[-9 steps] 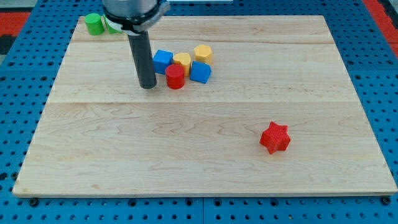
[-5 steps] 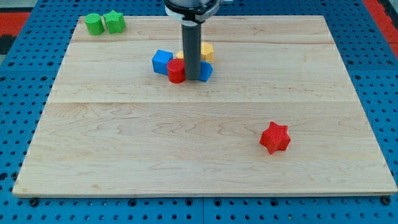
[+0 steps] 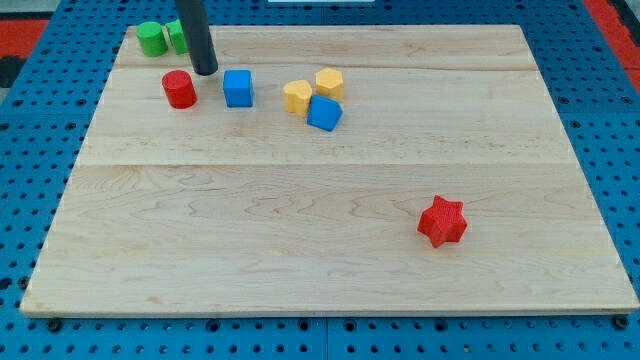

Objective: Separate the red circle from the blocks

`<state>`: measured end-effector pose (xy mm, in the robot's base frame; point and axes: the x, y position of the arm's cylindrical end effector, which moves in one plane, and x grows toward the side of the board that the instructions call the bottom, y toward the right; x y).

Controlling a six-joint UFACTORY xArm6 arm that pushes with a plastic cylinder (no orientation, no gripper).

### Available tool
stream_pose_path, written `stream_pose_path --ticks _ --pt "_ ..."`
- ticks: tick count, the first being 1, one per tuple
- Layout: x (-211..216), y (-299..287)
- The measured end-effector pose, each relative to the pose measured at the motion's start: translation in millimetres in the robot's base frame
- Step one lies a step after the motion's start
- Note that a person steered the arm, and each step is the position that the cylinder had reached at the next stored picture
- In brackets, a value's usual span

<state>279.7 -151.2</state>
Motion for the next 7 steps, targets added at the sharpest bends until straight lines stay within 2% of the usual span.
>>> stream_pose_path --ticks 1,2,3,5,6,7 --pt "26 12" --pt "88 -5" --pt "106 -35" --pt "1 -44" --pt "-14 -7" --pt "12 43"
